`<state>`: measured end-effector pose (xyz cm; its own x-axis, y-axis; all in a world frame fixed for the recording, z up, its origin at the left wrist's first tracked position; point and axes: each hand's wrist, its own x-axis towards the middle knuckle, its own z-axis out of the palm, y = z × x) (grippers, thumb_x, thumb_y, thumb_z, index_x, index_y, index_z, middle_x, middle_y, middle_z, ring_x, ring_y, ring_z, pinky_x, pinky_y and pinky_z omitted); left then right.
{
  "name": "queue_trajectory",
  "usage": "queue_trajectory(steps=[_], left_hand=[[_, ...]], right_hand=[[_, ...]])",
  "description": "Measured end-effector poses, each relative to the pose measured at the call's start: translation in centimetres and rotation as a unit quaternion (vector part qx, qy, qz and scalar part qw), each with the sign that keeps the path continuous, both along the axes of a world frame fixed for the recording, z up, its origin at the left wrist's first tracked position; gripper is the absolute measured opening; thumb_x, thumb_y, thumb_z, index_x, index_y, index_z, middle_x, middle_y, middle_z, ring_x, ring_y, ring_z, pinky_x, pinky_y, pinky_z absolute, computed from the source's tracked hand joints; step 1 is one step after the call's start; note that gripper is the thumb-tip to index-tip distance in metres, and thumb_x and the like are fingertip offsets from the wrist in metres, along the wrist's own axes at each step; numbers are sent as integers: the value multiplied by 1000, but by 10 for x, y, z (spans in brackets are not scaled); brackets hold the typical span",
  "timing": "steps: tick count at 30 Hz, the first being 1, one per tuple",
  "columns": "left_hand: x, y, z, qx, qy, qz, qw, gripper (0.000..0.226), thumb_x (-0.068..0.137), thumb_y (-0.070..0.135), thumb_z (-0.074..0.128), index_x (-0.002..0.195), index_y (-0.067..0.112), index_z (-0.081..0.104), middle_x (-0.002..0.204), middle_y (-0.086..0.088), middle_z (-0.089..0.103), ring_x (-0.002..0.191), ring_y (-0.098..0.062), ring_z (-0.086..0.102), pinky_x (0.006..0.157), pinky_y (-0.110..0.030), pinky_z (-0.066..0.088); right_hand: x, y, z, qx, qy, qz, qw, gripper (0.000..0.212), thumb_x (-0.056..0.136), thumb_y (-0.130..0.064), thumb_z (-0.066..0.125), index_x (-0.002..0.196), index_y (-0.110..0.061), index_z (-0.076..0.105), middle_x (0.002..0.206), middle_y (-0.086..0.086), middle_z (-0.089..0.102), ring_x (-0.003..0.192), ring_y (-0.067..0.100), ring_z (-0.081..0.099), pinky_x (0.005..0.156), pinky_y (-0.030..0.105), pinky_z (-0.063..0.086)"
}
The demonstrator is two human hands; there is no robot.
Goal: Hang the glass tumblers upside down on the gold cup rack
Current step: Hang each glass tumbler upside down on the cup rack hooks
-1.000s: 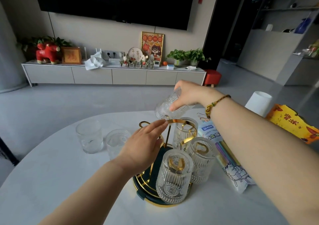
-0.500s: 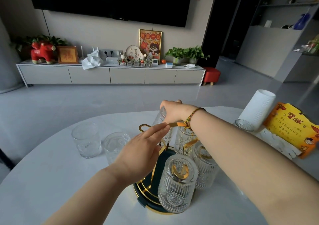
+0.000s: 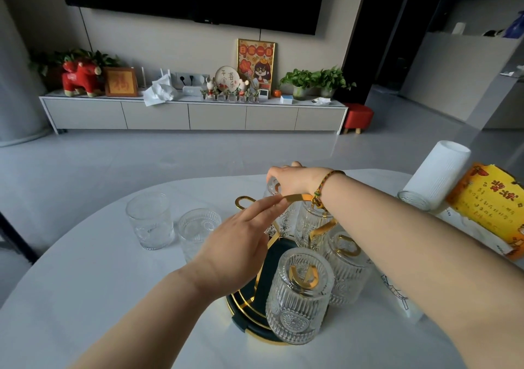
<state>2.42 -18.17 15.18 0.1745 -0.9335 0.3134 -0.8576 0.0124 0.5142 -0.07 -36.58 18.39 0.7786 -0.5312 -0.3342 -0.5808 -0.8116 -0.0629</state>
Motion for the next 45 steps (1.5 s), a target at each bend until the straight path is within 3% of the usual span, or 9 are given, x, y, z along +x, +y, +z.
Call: queue_trajectory(steps=[12, 19, 25, 29, 31, 35, 38, 41, 45], left_hand=[[-3, -1, -1, -4, -10, 18, 1000, 55, 88, 11, 42, 134, 33, 21, 148, 12, 24, 124, -15, 39, 102, -30, 36], [-9, 20, -15, -44, -8, 81, 996, 39, 87, 20, 48, 125, 29, 41, 142, 8, 35, 127, -14, 37, 102, -29, 32], [1, 66, -44, -26, 0, 123, 992, 36, 87, 18, 49, 122, 27, 46, 135, 5, 47, 128, -12, 36, 106, -30, 30], [17, 107, -70, -34, 28, 202, 978, 32, 84, 10, 54, 114, 20, 55, 123, -3, 60, 119, -20, 51, 100, -34, 37], [25, 122, -86, -43, 2, 223, 974, 28, 77, 10, 55, 104, 14, 63, 109, -9, 69, 107, -28, 60, 91, -42, 44], [49, 148, -118, 27, 34, 267, 963, 31, 81, 9, 58, 112, 13, 59, 124, -9, 60, 124, -26, 46, 103, -41, 34], [69, 165, -141, 74, 31, 298, 951, 39, 82, 15, 57, 120, 16, 51, 136, -7, 48, 132, -23, 34, 110, -37, 23], [78, 172, -151, 115, 27, 304, 945, 43, 82, 29, 46, 124, 18, 46, 141, -4, 41, 133, -21, 30, 111, -34, 18], [79, 171, -157, 135, 4, 294, 946, 56, 70, 36, 28, 122, 25, 46, 140, 5, 41, 133, -15, 29, 112, -32, 17]], right_hand=[[-6, -7, -3, -41, -64, 11, 997, 67, 76, -33, 62, 131, -20, 27, 134, 12, 41, 122, 30, 26, 96, 42, 30], [-41, 18, 26, -74, -200, -5, 977, 43, 75, -45, 60, 106, -17, 51, 124, 9, 49, 119, 28, 31, 94, 39, 29], [-66, 71, 41, -111, -446, 27, 888, 21, 81, -18, 58, 98, -7, 56, 110, 11, 58, 107, 24, 43, 80, 19, 27], [-60, 137, 25, 12, -578, 3, 816, 13, 80, -9, 58, 93, -8, 57, 91, -3, 55, 84, 6, 49, 72, 1, 36], [-52, 167, 4, 69, -606, -16, 792, 11, 80, -8, 58, 91, -8, 57, 84, -9, 54, 78, 1, 50, 74, 6, 41], [-30, 213, -60, 168, -585, -68, 791, 10, 79, -6, 59, 90, -7, 58, 84, -2, 58, 78, 11, 56, 77, 24, 49], [-16, 223, -109, 254, -501, -143, 815, 26, 81, -8, 58, 106, -6, 52, 106, 9, 61, 101, 19, 57, 91, 29, 46], [-1, 214, -143, 253, -445, -207, 834, 51, 81, -12, 59, 126, -3, 36, 134, 17, 45, 125, 24, 41, 103, 32, 35], [26, 200, -165, 203, -421, -241, 851, 81, 76, -18, 66, 136, -1, 14, 146, 17, 26, 135, 25, 21, 107, 26, 16]])
